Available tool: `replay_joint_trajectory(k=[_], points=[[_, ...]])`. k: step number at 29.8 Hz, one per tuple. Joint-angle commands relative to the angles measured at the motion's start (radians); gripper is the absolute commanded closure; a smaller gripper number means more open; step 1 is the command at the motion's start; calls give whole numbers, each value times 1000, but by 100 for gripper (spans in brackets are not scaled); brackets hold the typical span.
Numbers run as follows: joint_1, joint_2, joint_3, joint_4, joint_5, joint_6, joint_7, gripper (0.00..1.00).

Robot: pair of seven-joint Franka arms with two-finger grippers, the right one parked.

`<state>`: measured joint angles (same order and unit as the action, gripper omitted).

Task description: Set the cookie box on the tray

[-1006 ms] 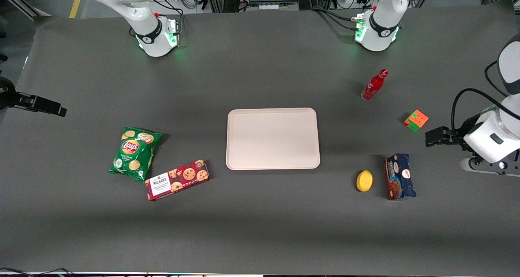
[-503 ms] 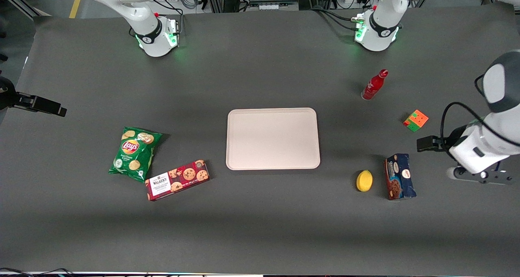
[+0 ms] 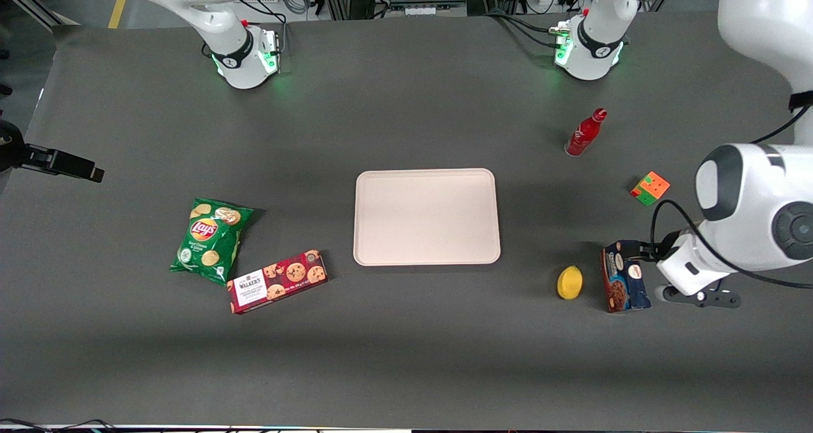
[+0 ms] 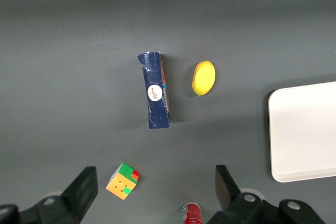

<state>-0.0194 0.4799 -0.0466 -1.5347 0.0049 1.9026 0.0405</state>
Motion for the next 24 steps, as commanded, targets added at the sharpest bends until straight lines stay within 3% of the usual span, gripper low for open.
replay_joint_trajectory(k=[1, 24], points=[[-2, 43, 2, -5, 4, 39, 12, 0], [1, 184, 2, -18, 52, 210, 55, 0]])
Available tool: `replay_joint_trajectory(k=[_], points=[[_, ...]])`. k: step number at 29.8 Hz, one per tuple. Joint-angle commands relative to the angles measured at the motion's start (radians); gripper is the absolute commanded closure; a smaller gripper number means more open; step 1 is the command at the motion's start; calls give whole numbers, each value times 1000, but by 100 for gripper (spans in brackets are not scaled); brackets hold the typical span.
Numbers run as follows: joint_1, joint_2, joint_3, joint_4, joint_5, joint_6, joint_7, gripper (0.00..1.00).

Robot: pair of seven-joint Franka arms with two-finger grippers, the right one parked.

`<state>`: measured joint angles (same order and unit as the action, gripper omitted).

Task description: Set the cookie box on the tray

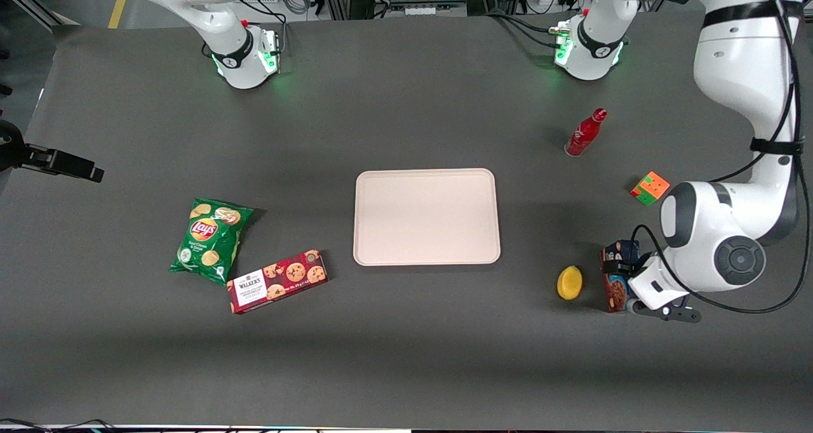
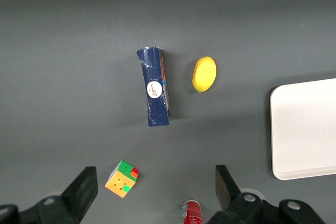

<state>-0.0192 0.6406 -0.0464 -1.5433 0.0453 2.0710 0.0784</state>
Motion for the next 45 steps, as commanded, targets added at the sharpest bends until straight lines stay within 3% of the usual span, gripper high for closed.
replay_joint_trajectory(k=[1, 12, 14, 21, 24, 28, 45], points=[[1, 27, 2, -9, 11, 44, 17, 0], [7, 34, 3, -41, 13, 103, 52, 0], [7, 33, 3, -41, 13, 98, 57, 5], [7, 25, 3, -37, 10, 84, 83, 74], [7, 22, 3, -34, 8, 80, 83, 98], [4, 19, 2, -8, 11, 63, 70, 100], [5, -22, -4, 403, -24, -454, 31, 100]])
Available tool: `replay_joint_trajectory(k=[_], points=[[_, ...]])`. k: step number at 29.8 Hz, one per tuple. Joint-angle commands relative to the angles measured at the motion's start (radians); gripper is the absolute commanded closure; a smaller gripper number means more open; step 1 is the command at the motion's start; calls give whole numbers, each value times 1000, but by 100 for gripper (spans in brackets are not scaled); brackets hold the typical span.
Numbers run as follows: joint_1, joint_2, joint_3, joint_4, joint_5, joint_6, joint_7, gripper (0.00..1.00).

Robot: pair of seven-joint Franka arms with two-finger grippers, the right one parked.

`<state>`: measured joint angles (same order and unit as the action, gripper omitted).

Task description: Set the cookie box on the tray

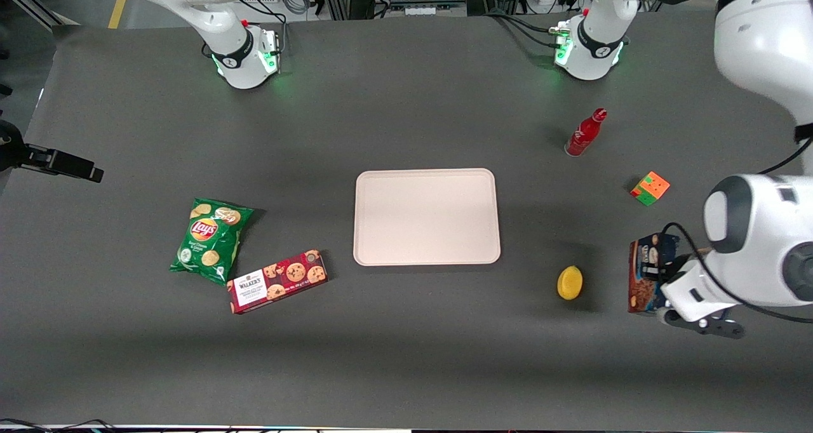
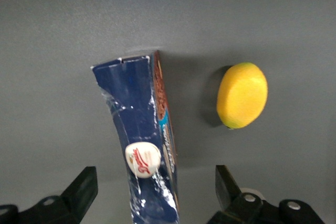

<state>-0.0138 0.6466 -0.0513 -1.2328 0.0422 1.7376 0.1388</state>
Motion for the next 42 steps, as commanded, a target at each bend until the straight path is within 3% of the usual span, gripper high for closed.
replay_joint_trajectory(k=[1, 9, 13, 20, 26, 36, 42], points=[[0, -34, 1, 104, -22, -141, -36, 100], [0, -56, -2, 187, -27, -274, -41, 100], [-3, -76, -18, 185, -88, -299, -161, 100], [-6, -102, -191, 174, -110, -362, -537, 100], [-12, -119, -340, 156, -99, -357, -718, 100], [-18, -214, -547, -62, -12, -222, -904, 100], [-18, -271, -599, -244, -1, -73, -946, 100]])
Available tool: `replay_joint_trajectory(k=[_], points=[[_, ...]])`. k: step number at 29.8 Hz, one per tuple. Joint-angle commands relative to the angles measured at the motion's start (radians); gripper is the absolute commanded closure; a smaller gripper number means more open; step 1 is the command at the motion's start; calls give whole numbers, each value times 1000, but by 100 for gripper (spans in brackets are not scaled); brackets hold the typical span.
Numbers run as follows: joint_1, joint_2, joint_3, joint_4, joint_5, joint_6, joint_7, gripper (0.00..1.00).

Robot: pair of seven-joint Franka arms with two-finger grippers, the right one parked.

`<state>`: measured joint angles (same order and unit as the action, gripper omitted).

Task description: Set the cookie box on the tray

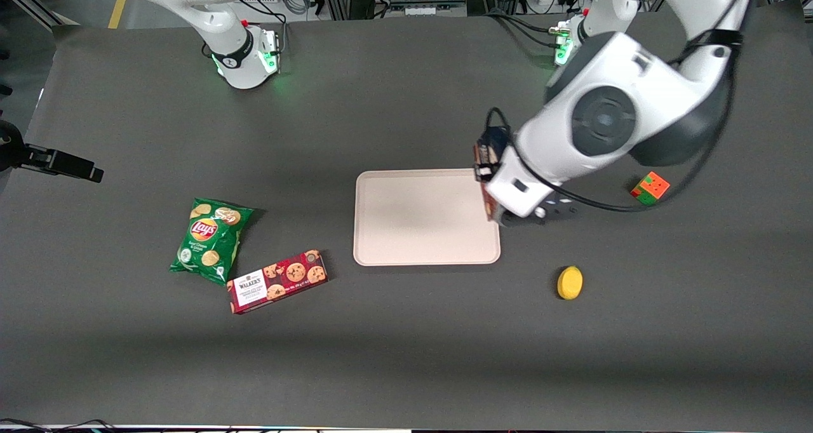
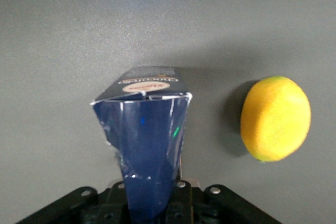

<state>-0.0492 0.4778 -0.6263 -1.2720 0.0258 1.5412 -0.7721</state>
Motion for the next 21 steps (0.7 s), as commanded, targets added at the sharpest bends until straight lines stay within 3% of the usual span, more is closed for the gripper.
replay_joint_trajectory(k=[1, 8, 12, 16, 21], points=[[17, -108, -27, -231, 16, 144, -35, 100], [17, -116, -72, -351, 126, 252, -33, 100], [17, -119, -73, -441, 137, 345, -36, 100], [12, -117, -73, -553, 195, 483, -50, 100], [16, -97, -73, -601, 220, 574, -49, 100]])
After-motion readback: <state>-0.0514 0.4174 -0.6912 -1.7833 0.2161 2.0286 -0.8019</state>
